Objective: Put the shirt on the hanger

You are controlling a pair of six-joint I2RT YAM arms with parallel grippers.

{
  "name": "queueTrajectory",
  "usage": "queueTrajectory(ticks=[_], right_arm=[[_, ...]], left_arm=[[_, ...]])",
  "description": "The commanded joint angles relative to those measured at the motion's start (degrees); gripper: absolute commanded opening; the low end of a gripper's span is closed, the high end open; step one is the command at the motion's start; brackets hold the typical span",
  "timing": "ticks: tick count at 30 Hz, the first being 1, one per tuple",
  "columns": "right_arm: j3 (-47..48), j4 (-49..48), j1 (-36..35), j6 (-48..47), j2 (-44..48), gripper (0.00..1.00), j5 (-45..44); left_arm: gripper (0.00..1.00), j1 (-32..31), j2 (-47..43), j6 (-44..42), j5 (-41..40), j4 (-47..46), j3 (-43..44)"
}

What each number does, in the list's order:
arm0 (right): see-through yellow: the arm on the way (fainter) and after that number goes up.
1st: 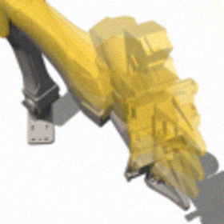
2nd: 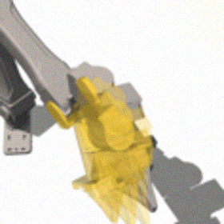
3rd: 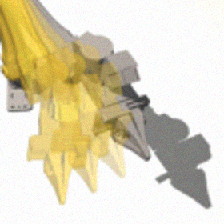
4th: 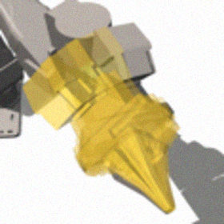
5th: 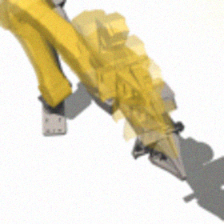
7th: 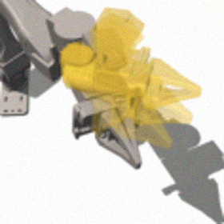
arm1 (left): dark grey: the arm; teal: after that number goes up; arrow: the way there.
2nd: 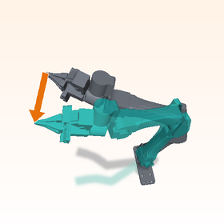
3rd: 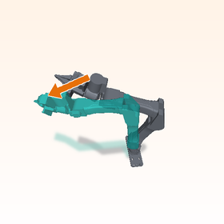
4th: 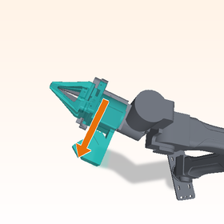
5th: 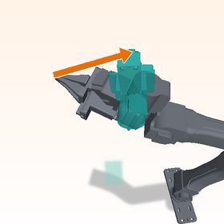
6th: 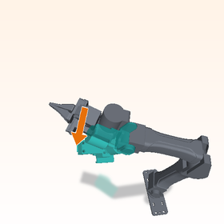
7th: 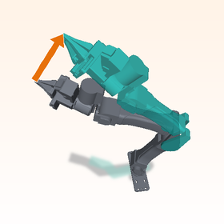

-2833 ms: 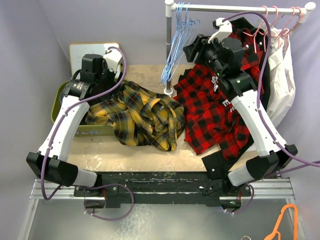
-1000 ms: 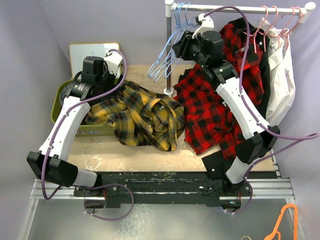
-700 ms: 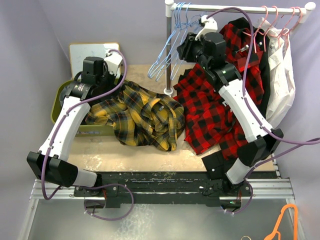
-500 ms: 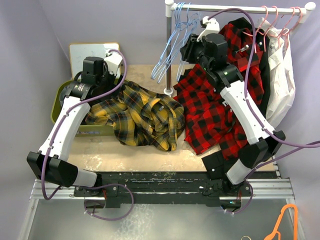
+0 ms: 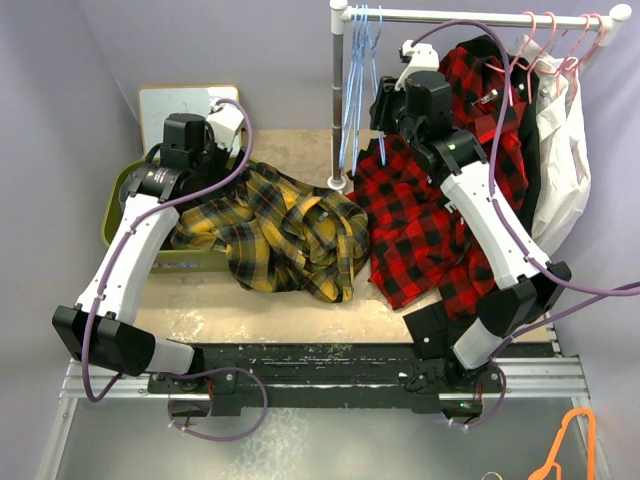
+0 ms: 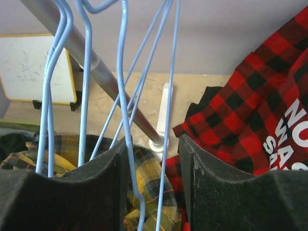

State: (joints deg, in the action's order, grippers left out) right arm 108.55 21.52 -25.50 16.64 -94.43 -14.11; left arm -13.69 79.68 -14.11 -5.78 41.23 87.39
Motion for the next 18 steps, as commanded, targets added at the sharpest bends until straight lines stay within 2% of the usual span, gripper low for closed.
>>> queueTrajectory(ticks=[1,4,7,10,12,13,18], right_arm=[[-1.43,1.48,-0.17,-1.78,3.17,0.47,-1.94],[-2.76,1.89,-0.17,-2.56,4.25,0.46,-2.85],[-2.97,2.21,-0.17,-3.31,4.79,0.38,-3.36],[-2.41,2.54,-0.17,-4.29,5.09,0.2,-4.17],[-1.55,2.43,-0.17,-5.3,5.23,0.02,-4.56],[-1.04,2.47,-0.17,-5.9,5.3,0.0,-4.75],[1.59,2.78,-0.17,-8.49,6.51,0.0,-3.74]], left_arm=[[0.92,0.6,-2.15,-0.15,0.36,-1.53,0.57],[0.92,0.6,-2.16,-0.11,0.82,-1.34,0.66],[0.92,0.6,-2.03,0.02,1.09,-1.22,0.82],[0.92,0.6,-2.04,0.01,1.45,-0.97,0.98],[0.92,0.6,-2.12,-0.22,3.01,-0.35,1.19],[0.92,0.6,-2.14,-0.58,4.93,0.32,1.39],[0.91,0.53,-3.39,-3.62,18.77,3.65,0.59]])
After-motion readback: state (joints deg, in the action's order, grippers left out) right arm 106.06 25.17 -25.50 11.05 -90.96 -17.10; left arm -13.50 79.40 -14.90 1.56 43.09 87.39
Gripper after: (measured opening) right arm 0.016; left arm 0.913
